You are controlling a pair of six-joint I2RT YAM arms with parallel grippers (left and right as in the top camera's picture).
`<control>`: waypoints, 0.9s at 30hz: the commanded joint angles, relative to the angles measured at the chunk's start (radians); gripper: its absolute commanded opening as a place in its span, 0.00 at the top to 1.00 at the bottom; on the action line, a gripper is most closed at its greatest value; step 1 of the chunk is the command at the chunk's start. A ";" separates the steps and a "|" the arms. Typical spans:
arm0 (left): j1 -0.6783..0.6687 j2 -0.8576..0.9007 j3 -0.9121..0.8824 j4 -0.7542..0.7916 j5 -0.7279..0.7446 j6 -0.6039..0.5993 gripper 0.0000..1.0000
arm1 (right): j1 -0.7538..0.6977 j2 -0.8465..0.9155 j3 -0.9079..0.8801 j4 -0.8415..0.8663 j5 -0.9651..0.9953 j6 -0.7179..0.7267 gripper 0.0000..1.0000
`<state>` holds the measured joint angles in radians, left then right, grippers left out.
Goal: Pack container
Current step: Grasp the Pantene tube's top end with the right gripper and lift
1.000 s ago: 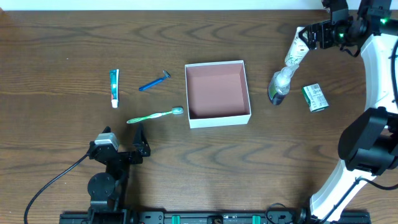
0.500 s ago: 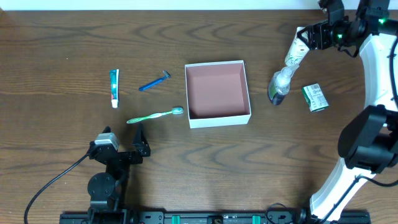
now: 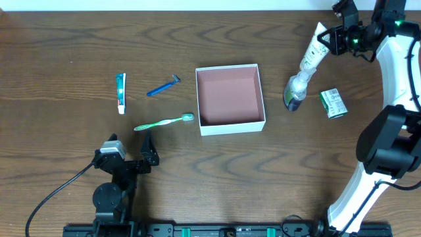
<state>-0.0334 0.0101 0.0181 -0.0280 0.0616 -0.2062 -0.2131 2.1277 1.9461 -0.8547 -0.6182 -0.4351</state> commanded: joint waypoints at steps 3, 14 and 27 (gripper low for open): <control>0.005 -0.006 -0.014 -0.039 0.010 0.002 0.02 | -0.003 0.001 0.015 -0.008 -0.014 0.014 0.91; 0.005 -0.006 -0.014 -0.039 0.010 0.002 0.02 | -0.003 -0.106 0.056 -0.011 0.091 0.127 0.99; 0.005 -0.006 -0.014 -0.039 0.010 0.002 0.02 | -0.002 -0.299 0.070 -0.021 0.166 0.144 0.99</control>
<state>-0.0334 0.0101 0.0181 -0.0280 0.0616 -0.2062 -0.2131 1.8881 1.9812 -0.8791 -0.4488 -0.3130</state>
